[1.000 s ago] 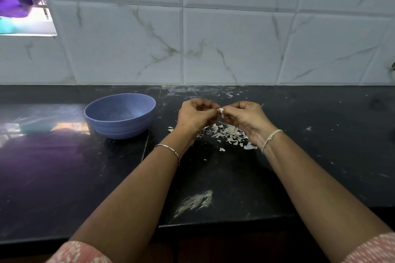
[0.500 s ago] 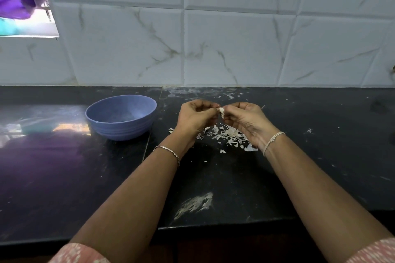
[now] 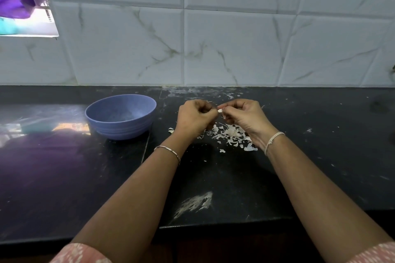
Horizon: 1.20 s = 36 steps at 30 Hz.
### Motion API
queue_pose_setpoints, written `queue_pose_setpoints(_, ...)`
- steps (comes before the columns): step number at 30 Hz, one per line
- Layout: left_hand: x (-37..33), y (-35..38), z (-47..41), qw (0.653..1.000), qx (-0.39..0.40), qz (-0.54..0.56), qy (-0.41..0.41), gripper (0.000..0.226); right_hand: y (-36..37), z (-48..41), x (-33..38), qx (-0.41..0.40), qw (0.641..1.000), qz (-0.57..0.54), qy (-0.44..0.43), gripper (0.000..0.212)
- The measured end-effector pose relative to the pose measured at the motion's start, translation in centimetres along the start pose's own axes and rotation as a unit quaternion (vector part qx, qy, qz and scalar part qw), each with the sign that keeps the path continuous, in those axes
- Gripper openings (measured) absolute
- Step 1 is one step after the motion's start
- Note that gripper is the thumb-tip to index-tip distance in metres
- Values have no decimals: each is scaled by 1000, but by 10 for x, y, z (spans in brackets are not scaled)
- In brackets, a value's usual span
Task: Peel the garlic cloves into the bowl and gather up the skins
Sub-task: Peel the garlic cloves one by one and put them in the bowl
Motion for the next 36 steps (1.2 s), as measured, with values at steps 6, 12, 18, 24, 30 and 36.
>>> queue_pose_setpoints(6,3,0,-2,997,28,55,-48,6,-4,-2,0,14,1000,-18,7,8)
queue_pose_setpoints(12,6,2,-2,991,59,94,-77,12,-4,-1,1,14,996,51,-66,15)
queue_pose_setpoints(18,7,2,-1,991,62,77,-89,13,-3,-2,2,-11,958,217,-187,9)
queue_pose_setpoints(24,6,-2,-1,993,64,73,-63,7,-6,-5,-1,-8,984,138,-115,10)
queue_pose_setpoints(30,5,-1,1,987,101,107,-73,26,-9,-3,-2,12,1000,15,-19,5)
queue_pose_setpoints(36,8,-3,0,988,59,119,-77,14,-7,-1,0,26,999,15,-42,9)
Point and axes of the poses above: each hand's wrist, its own z-axis away from the middle knuckle, its own y-axis out of the palm, x = y × z, the point moved 3 cm from there along -z, towards the middle knuckle, and after that the axes turned 13 degrees about -x, right-handed, at the moved point
